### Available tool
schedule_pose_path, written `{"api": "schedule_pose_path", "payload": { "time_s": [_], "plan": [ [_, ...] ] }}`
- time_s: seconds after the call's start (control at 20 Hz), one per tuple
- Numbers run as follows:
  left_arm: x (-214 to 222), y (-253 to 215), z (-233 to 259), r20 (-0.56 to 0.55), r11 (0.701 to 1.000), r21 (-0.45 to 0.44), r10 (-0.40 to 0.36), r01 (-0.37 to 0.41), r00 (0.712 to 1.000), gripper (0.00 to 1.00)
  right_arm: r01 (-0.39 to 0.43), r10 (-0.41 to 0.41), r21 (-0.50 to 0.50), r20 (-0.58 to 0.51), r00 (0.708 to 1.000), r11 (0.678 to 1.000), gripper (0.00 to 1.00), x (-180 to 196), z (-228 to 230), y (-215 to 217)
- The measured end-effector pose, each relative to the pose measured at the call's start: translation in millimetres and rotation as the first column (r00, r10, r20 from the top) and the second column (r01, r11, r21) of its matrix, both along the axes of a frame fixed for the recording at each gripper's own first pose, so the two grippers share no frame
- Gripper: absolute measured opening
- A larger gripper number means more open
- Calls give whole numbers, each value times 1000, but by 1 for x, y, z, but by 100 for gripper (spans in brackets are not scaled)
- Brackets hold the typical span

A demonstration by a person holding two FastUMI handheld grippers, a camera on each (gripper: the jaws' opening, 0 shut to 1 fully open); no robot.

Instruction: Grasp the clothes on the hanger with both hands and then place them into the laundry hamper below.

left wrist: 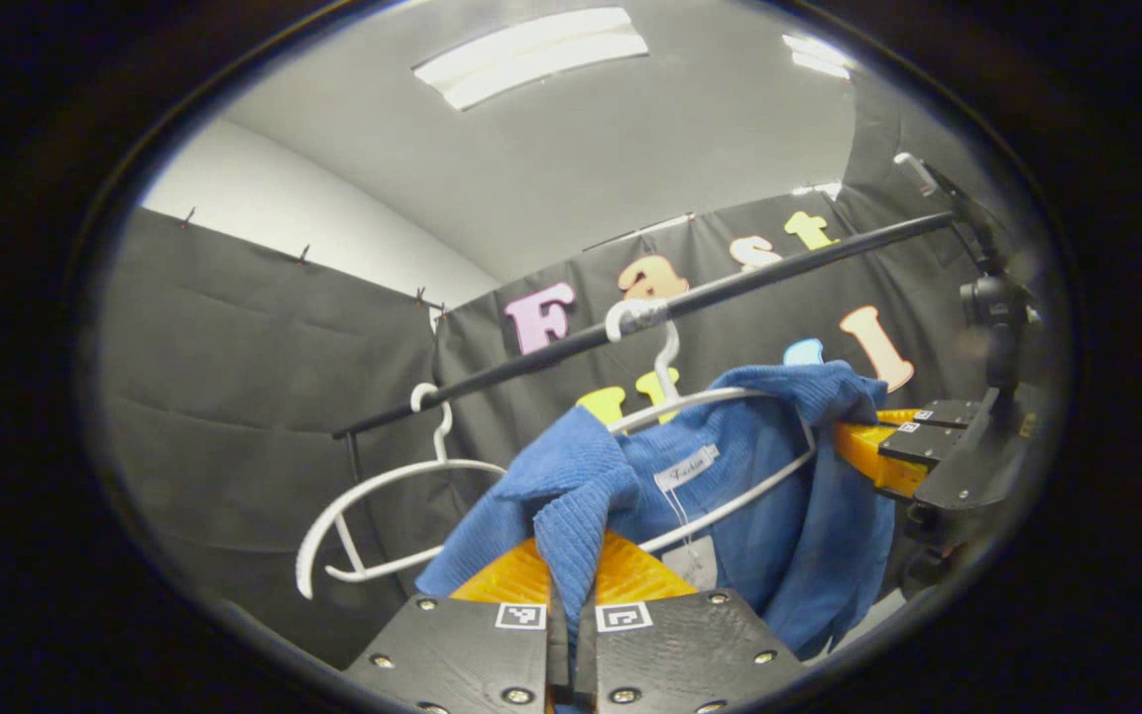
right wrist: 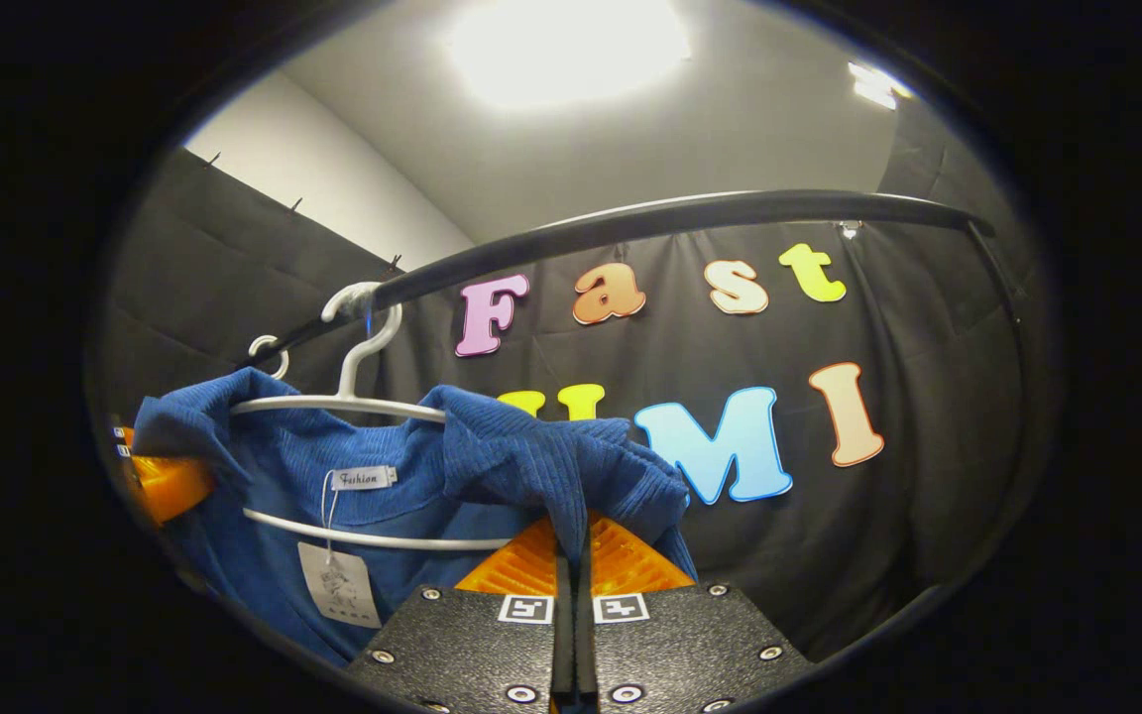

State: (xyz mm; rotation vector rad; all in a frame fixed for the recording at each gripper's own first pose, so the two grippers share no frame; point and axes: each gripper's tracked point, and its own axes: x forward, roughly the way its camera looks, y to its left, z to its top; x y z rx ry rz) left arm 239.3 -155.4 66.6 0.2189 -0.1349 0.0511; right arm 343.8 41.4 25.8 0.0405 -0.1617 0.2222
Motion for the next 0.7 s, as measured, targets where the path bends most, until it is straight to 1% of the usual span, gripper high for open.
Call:
{"api": "schedule_pose_path", "payload": {
  "time_s": [0.1, 0.25, 0.45, 0.55, 0.7],
  "plan": [
    [-2, 9, 12, 6, 1000, -9, -3, 3, 1000, 4, 21, -21, -5, 36, 999, 1000, 0, 4, 14, -9],
    [-2, 33, 19, 2, 999, -37, 18, -18, 1000, 3, 52, -50, -8, 103, 993, 999, 0, 6, 40, -20],
    [4, 69, 29, -6, 998, -46, 35, -35, 999, 4, 75, -69, -31, 155, 986, 997, 0, 23, 55, -32],
    [8, 85, 30, -12, 999, -44, 25, -25, 1000, 4, 88, -79, -46, 177, 981, 995, 0, 30, 61, -37],
    [18, 101, 24, -37, 998, -54, -22, 20, 999, 4, 122, -104, -95, 179, 978, 988, 0, 44, 56, -48]
  ]
}}
